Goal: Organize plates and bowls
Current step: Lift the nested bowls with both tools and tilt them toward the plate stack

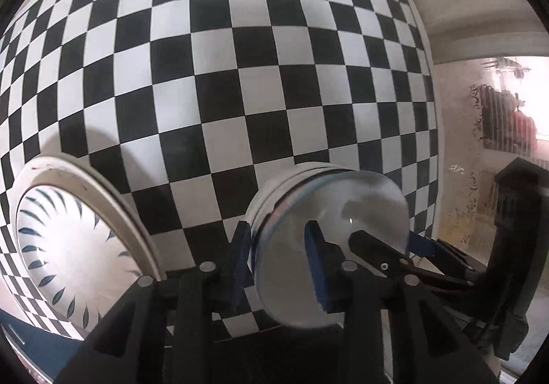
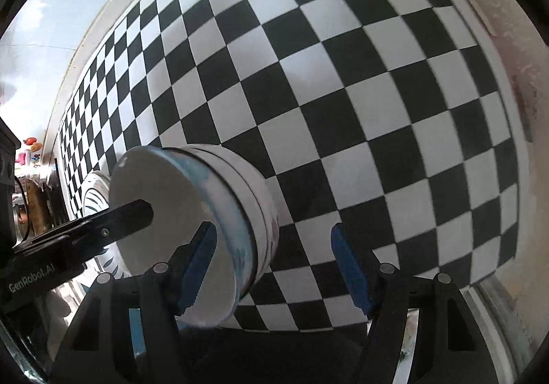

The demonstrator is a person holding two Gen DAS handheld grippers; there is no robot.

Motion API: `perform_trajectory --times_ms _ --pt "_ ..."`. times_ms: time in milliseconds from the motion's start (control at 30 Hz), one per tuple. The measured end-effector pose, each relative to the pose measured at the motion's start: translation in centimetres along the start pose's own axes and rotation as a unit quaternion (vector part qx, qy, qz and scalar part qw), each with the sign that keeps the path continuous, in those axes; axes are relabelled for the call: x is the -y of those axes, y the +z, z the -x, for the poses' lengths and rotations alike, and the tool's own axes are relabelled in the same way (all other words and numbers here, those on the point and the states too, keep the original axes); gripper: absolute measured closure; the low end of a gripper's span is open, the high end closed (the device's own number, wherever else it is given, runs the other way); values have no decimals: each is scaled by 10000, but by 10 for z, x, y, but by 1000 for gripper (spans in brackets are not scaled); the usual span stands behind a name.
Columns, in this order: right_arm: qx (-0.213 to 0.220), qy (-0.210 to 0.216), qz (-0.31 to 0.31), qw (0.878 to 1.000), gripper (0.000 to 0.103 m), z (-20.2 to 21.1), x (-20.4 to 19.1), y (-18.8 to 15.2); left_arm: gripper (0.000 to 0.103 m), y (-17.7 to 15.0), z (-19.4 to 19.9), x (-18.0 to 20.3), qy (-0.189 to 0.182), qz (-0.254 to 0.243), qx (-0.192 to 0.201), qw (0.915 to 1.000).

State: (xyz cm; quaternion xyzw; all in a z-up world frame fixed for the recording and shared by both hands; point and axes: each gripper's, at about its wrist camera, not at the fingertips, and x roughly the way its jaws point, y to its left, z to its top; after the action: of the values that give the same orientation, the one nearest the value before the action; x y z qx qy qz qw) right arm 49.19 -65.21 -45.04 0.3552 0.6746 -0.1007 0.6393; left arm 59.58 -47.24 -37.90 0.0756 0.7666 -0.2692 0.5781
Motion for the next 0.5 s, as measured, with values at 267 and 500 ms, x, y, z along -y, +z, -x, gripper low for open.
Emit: perform_trajectory --times_ms 267,500 --pt "-301 73 68 9995 31 -33 -8 9 69 10 -26 -5 55 -17 -246 9997" --pt "-451 422 85 9981 31 -51 -12 11 57 13 -42 -12 -283 92 -387 9988"
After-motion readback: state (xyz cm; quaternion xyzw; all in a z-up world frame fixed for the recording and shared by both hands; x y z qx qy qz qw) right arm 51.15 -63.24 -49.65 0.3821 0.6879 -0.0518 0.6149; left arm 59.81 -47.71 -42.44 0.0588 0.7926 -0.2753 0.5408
